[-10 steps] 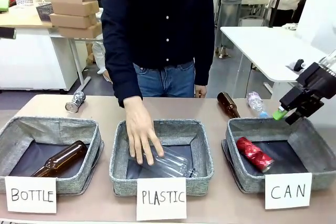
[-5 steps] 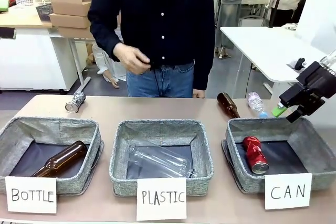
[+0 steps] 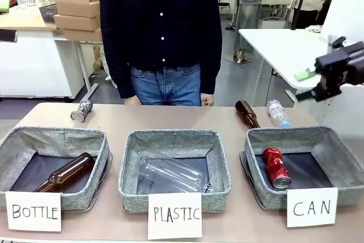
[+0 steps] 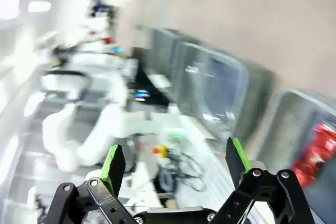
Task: Sort the can waste into the basket.
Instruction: Pick up the can waste from the table and place it in the right Fabric basket.
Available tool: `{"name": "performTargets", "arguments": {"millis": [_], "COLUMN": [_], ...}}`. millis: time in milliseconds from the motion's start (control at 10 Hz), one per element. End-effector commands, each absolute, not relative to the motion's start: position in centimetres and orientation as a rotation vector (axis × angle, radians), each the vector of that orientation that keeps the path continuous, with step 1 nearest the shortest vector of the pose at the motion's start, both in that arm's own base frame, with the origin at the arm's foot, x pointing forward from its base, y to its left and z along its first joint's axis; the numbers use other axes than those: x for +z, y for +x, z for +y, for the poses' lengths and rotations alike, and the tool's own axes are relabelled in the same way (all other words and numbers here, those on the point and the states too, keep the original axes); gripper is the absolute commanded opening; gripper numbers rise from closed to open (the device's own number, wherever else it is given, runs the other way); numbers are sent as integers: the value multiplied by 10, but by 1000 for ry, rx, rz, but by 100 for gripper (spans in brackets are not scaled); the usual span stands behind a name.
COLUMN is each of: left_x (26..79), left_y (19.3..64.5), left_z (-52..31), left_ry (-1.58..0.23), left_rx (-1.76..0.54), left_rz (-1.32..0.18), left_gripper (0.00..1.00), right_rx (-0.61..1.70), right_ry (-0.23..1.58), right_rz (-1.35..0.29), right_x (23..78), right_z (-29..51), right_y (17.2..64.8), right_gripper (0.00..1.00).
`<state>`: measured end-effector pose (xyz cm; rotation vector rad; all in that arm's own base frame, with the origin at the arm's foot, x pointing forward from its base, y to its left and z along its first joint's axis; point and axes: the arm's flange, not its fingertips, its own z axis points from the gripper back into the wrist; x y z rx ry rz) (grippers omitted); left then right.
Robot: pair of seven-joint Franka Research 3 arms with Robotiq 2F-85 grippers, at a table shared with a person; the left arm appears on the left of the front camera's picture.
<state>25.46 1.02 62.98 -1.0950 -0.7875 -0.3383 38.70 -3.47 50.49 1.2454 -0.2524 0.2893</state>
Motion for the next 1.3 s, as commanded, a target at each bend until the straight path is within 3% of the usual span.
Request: {"name": "performTargets", "arguments": {"millis": [0,100,200,1200], "left_x": [631,631,631,631], "left_y": [255,255,255,255], "left_z": [8,8,8,8], "left_ry": [-1104,-1104,-1104,-1104], "left_rx": [-345,-345,-345,-345], "left_rz": [-797,-797,-797,-797], "left_gripper": [100,100,100,100], "right_rx": [266,247,295,295], "right_ry": [1883,1851,1416,1416], "right_rz": [-235,-278,-271,-271], "right_x": [503,501,515,515], "right_z": [-44,-40,-37,-37], "right_y": [399,408,385,385], "right_gripper": [100,100,100,100]}}
